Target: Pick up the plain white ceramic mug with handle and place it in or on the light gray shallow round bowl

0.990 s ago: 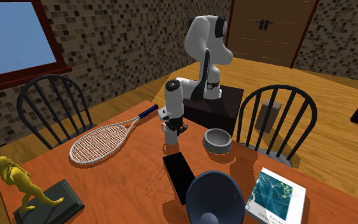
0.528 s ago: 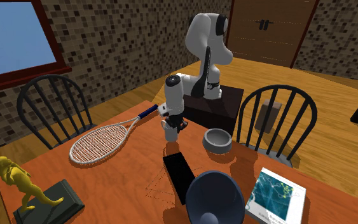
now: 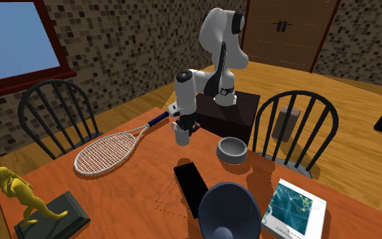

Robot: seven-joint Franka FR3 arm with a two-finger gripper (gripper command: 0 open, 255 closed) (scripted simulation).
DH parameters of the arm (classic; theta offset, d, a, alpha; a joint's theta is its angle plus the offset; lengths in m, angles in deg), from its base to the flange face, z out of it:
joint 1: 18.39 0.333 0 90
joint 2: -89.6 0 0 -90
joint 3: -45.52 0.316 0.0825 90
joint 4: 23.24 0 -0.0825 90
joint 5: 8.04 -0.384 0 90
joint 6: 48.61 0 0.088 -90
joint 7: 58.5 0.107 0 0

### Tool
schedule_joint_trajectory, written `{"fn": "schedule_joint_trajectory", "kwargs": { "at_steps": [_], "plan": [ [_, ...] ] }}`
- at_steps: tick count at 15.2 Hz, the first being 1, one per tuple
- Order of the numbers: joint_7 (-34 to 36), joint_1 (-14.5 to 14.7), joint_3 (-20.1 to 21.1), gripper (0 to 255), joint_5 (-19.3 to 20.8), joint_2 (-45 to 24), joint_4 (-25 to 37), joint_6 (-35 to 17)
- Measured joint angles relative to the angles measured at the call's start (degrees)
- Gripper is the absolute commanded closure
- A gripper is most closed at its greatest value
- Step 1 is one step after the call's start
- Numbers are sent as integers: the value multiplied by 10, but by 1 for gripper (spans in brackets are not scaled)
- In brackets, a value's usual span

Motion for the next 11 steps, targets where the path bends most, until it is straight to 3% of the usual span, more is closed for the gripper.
{"fn": "schedule_joint_trajectory", "kwargs": {
  "at_steps": [11],
  "plan": [
    [1, 2, 2, 255, -2, 51, 10, 61]
  ]
}}
